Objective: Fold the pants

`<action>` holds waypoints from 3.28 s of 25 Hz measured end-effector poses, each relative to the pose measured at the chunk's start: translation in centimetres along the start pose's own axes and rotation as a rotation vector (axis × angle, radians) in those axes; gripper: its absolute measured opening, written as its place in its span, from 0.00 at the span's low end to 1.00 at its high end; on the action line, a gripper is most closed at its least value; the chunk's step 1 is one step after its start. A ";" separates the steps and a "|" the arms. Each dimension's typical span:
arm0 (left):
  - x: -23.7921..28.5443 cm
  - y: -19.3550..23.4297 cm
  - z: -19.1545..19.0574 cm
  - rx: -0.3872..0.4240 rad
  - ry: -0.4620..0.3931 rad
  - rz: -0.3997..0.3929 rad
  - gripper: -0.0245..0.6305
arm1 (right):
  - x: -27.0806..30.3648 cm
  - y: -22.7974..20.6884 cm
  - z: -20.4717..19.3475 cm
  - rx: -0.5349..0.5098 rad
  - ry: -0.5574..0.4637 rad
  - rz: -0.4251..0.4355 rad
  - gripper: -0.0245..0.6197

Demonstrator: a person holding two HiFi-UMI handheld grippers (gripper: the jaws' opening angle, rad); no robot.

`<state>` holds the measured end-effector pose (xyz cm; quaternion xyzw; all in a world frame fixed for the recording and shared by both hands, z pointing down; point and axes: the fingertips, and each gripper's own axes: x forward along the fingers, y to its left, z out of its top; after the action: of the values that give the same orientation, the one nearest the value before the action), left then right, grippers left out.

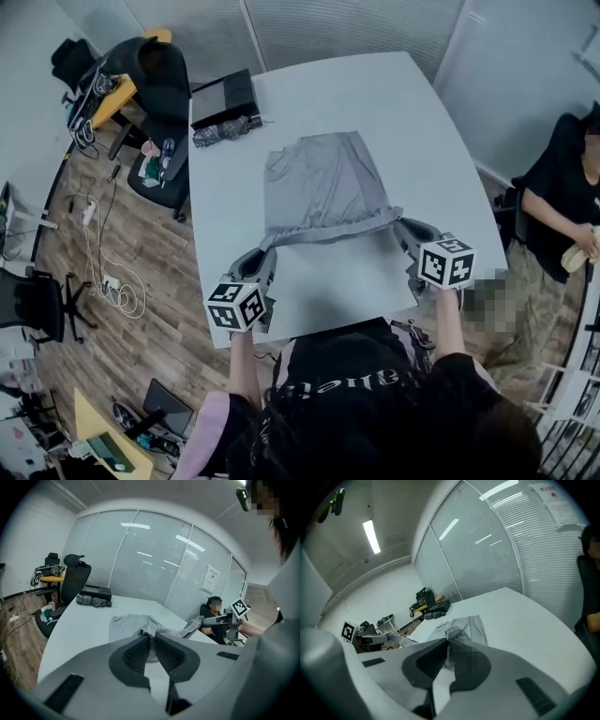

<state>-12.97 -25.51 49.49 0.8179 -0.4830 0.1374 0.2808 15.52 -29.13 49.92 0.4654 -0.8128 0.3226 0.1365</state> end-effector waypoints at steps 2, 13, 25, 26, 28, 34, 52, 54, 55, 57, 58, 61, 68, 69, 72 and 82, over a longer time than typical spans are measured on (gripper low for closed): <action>1.0 0.6 1.3 0.026 -0.003 0.003 0.12 | 1.2 -0.4 1.7 0.003 -0.017 0.003 0.09; 7.1 4.3 6.2 0.126 0.058 0.068 0.12 | 8.6 -3.2 9.2 -0.060 0.006 0.038 0.09; 14.4 10.0 8.0 0.141 0.161 0.142 0.12 | 18.8 -8.3 11.5 -0.159 0.154 0.020 0.09; 15.0 10.6 7.8 0.136 0.171 0.157 0.12 | 19.6 -8.7 11.3 -0.169 0.171 0.016 0.09; 15.8 12.0 7.3 0.132 0.193 0.196 0.12 | 21.0 -9.6 10.5 -0.186 0.207 0.013 0.09; 17.9 14.0 4.6 0.083 0.260 0.238 0.12 | 23.6 -12.6 7.3 -0.172 0.303 -0.015 0.09; 17.7 12.0 1.7 0.006 0.246 0.239 0.40 | 20.7 -11.8 4.2 -0.057 0.214 0.000 0.25; 16.7 11.3 2.3 -0.019 0.196 0.213 0.40 | 19.5 -10.8 4.7 -0.074 0.186 0.015 0.25; 16.2 10.8 2.7 -0.024 0.170 0.197 0.40 | 19.0 -10.2 4.9 -0.082 0.172 0.023 0.25; 15.2 9.6 3.6 -0.019 0.122 0.165 0.40 | 17.7 -8.8 5.3 -0.097 0.145 0.041 0.25; 14.6 8.8 4.0 -0.016 0.099 0.149 0.40 | 17.1 -8.0 5.5 -0.105 0.131 0.052 0.25; 12.9 6.6 4.8 -0.014 0.039 0.099 0.40 | 15.2 -5.8 5.6 -0.129 0.087 0.073 0.25; 8.3 2.0 6.2 0.016 -0.068 0.016 0.38 | 10.6 -0.4 4.9 -0.144 0.008 0.112 0.25; 7.6 1.4 6.1 0.025 -0.077 0.007 0.38 | 9.9 0.4 4.6 -0.142 0.001 0.116 0.25; 5.4 -0.4 5.5 0.053 -0.092 -0.017 0.38 | 7.9 2.5 3.4 -0.134 -0.017 0.123 0.25; -1.9 -2.5 -0.3 0.122 -0.070 -0.047 0.33 | 3.2 9.0 -2.0 -0.090 -0.038 0.110 0.24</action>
<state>-11.74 -23.04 47.93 0.8489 -0.4640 0.1312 0.2166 6.11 -26.74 49.53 0.4194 -0.8533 0.2838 0.1241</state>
